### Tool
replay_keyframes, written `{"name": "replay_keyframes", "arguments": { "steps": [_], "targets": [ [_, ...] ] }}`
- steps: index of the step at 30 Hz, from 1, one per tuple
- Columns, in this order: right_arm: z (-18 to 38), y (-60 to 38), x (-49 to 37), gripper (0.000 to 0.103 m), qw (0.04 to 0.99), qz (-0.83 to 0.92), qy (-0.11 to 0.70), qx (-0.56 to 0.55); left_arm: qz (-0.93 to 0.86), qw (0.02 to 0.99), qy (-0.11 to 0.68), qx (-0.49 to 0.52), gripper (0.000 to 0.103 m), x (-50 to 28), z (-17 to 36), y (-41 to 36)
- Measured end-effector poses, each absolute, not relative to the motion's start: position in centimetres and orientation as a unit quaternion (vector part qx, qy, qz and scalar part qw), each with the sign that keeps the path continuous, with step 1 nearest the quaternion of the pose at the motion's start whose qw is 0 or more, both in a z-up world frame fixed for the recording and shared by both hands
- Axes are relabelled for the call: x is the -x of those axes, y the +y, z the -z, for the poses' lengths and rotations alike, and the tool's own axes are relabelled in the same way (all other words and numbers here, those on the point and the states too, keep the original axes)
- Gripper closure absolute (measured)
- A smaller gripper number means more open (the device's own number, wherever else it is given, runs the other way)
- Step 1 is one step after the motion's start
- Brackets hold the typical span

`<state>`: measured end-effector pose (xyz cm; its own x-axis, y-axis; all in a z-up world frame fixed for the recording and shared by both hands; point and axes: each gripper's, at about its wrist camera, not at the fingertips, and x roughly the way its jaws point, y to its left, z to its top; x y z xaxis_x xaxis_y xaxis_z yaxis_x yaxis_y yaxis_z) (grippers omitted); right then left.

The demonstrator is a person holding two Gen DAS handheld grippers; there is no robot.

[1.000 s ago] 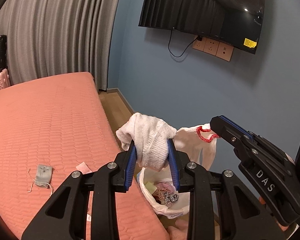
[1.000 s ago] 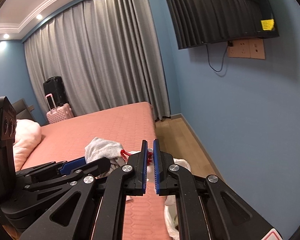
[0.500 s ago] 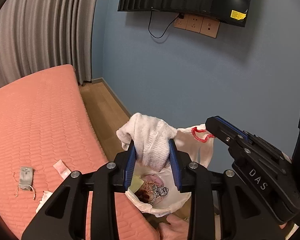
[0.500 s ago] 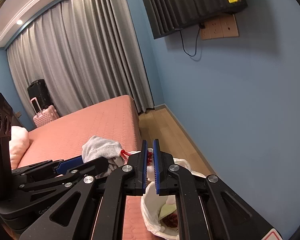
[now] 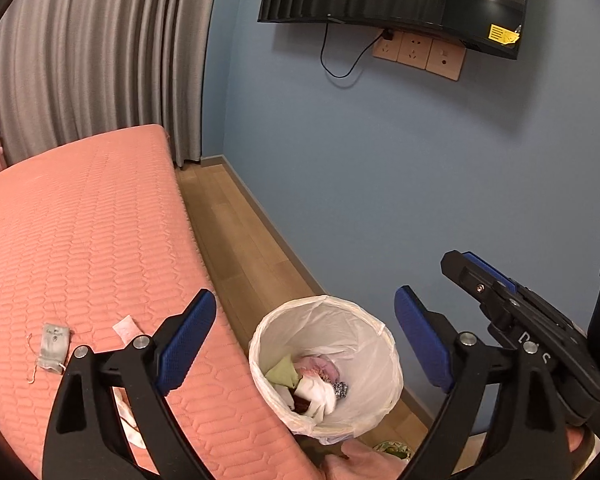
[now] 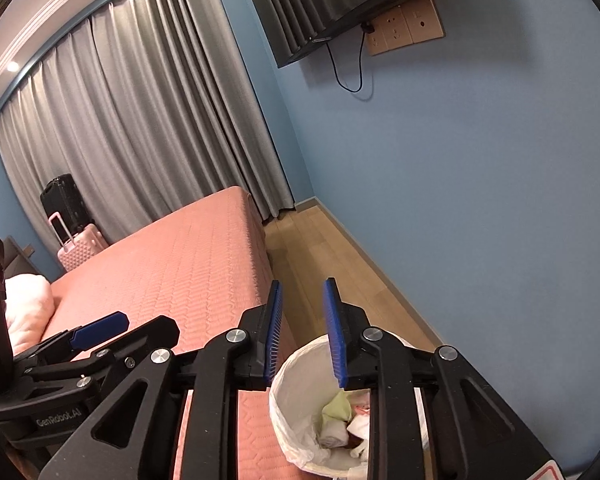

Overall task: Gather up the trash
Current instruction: 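Open both tools to drop the sock and glove into the bin, then move both tools back to the bed toward the beige stocking and white glove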

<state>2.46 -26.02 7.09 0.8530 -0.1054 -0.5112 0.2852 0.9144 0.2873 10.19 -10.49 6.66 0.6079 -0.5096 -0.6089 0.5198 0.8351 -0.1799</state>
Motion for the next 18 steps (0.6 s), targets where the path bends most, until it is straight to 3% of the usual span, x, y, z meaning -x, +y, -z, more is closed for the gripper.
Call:
{"name": "replay_keyframes", "arguments": {
  "steps": [11,18],
  "targets": [
    [-6.7,-22.0,-2.3,0.071,0.948,0.083,0.264,-0.159,0.265,0.901,0.344,0.012,0.016,-10.3,-6.0,-7.4],
    [-6.0,-18.9,-2.7,0.07,0.947,0.057,0.279,-0.15,0.243,0.904,0.351,0.031,0.016,-10.4,-5.1,-4.5]
  ]
}}
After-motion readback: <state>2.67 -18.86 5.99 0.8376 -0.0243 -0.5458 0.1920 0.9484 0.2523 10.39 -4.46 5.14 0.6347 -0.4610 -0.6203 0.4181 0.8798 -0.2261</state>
